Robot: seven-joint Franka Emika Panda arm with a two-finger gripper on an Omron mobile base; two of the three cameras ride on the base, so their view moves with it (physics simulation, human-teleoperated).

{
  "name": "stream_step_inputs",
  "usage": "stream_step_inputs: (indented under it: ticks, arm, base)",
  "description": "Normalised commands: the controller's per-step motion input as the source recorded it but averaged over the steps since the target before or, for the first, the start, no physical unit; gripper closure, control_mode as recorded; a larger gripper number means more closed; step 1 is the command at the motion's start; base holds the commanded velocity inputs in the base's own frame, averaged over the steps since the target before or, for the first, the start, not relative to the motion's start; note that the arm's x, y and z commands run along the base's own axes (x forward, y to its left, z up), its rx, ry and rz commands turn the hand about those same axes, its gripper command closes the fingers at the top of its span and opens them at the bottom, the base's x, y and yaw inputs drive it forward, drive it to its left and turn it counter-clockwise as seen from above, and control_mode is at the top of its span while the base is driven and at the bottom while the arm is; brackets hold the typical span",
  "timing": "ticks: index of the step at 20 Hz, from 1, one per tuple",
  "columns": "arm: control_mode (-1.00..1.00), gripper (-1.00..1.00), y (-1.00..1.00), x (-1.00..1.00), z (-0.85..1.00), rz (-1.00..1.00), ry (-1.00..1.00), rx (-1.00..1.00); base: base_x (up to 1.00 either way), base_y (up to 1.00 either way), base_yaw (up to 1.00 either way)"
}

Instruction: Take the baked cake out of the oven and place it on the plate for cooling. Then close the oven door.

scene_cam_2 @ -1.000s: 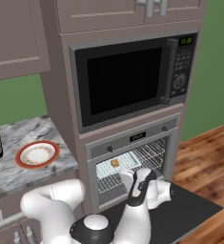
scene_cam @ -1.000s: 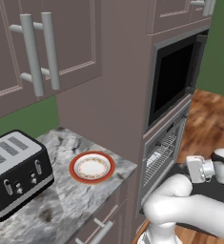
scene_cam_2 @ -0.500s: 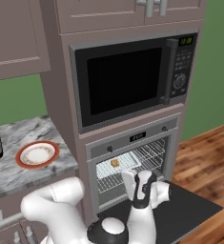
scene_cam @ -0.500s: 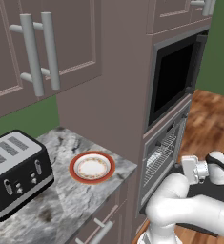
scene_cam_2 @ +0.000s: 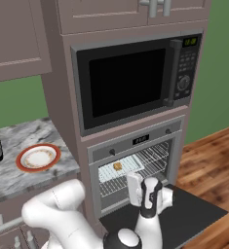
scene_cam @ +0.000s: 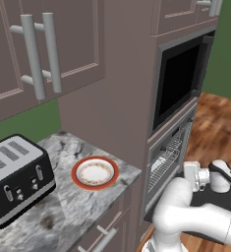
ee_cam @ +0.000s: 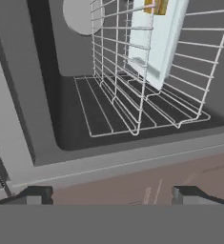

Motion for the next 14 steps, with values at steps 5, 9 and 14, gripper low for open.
stream_step_inputs:
  ticks: [5,9,14]
  arm:
    - [-1.0,-1.0,0.0,0.24,-0.41,0.0,0.04,0.08]
    - [-1.0,-1.0,0.0,0.3,-0.4,0.0,0.04,0.04]
    - [-1.0,-1.0,0.0,0.35,-0.26,0.0,0.0,0.01]
  base:
    - [0.0,0.0,0.0]
    - [0.0,0.0,0.0]
    - [0.0,0.0,0.0]
